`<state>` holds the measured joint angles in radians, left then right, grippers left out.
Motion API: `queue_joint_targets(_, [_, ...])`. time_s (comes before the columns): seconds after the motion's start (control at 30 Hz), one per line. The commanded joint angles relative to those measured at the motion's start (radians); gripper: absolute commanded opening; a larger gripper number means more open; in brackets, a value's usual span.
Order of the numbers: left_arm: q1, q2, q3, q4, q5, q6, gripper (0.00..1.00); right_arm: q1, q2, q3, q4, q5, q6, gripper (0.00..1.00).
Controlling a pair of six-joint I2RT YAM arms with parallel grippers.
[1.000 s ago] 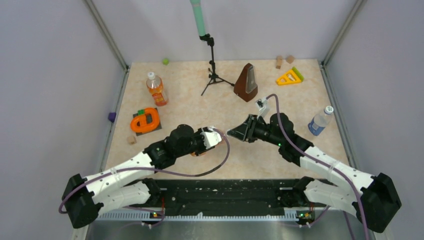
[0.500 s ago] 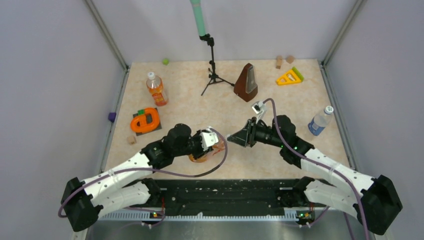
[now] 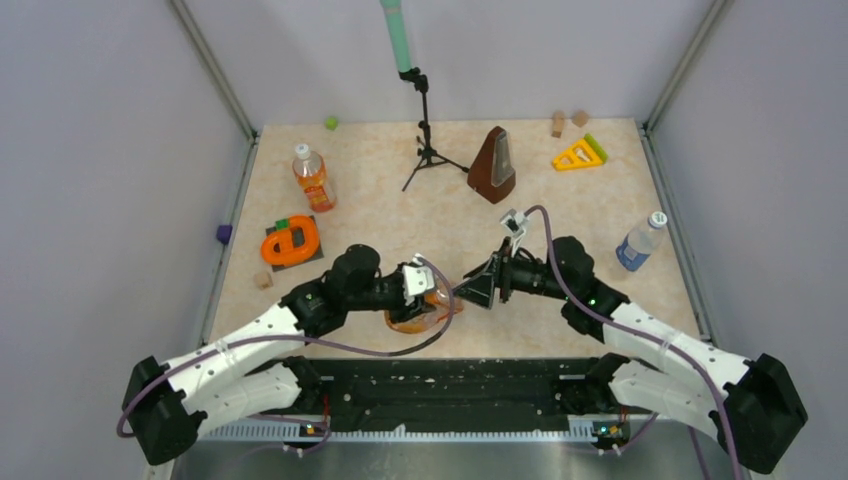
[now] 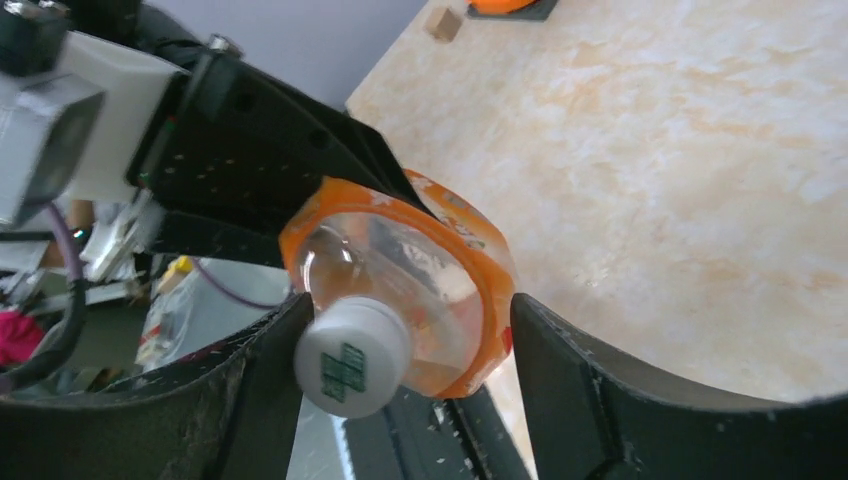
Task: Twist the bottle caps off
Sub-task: Unscrew the bottle cap from the plastic bottle.
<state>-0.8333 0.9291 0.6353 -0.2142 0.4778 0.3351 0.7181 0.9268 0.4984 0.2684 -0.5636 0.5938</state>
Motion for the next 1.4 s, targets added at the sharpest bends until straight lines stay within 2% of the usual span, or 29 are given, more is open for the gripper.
queue_joint_targets(0.0, [-0.006, -0.045, -0.03, 0.193, -0.149, -0.001, 0.0, 0.006, -0.028, 0.063, -0.079, 0.222, 0.041, 0.73])
queue_joint_targets(0.03, [-0.005, -0.049, -0.055, 0.22, -0.179, 0.016, 0.0, 0.006, -0.026, 0.081, -0.128, 0.258, 0.033, 0.74])
queue_joint_targets(0.1, [-0.006, -0.049, -0.09, 0.27, -0.214, 0.045, 0.0, 0.006, -0.03, 0.098, -0.156, 0.235, 0.019, 0.74])
queue_joint_targets(0.2, [-0.006, -0.027, -0.084, 0.253, -0.278, 0.062, 0.0, 0.006, -0.063, 0.071, -0.069, 0.168, 0.05, 0.74])
queue_joint_targets(0.27, [-0.006, 0.0, -0.068, 0.238, -0.318, 0.067, 0.0, 0.007, -0.082, 0.054, -0.041, 0.181, 0.084, 0.74])
queue_joint_targets(0.4, [-0.007, 0.04, -0.016, 0.173, -0.339, 0.085, 0.0, 0.006, -0.091, 0.063, -0.082, 0.276, 0.138, 0.71])
queue_joint_targets(0.5, [-0.011, 0.033, -0.031, 0.22, -0.356, 0.081, 0.0, 0.006, -0.079, 0.084, -0.14, 0.389, 0.215, 0.7])
queue_joint_targets(0.6, [-0.015, 0.004, -0.06, 0.272, -0.338, 0.09, 0.0, 0.006, -0.063, 0.082, -0.135, 0.432, 0.276, 0.66])
queue_joint_targets(0.77, [-0.016, -0.041, -0.087, 0.3, -0.318, 0.1, 0.0, 0.005, -0.029, 0.068, -0.027, 0.389, 0.35, 0.58])
queue_joint_targets(0.97, [-0.016, -0.049, -0.092, 0.3, -0.312, 0.117, 0.0, 0.005, -0.024, 0.051, 0.065, 0.362, 0.405, 0.56])
queue_joint_targets(1.07, [-0.016, -0.036, -0.08, 0.289, -0.31, 0.118, 0.0, 0.006, -0.02, 0.055, 0.065, 0.355, 0.406, 0.56])
queue_joint_targets(1.2, [-0.018, -0.026, -0.074, 0.289, -0.302, 0.115, 0.0, 0.005, 0.0, 0.07, 0.061, 0.311, 0.377, 0.5])
queue_joint_targets(1.37, [-0.02, -0.029, -0.079, 0.292, -0.303, 0.113, 0.0, 0.005, 0.038, 0.101, -0.002, 0.271, 0.327, 0.49])
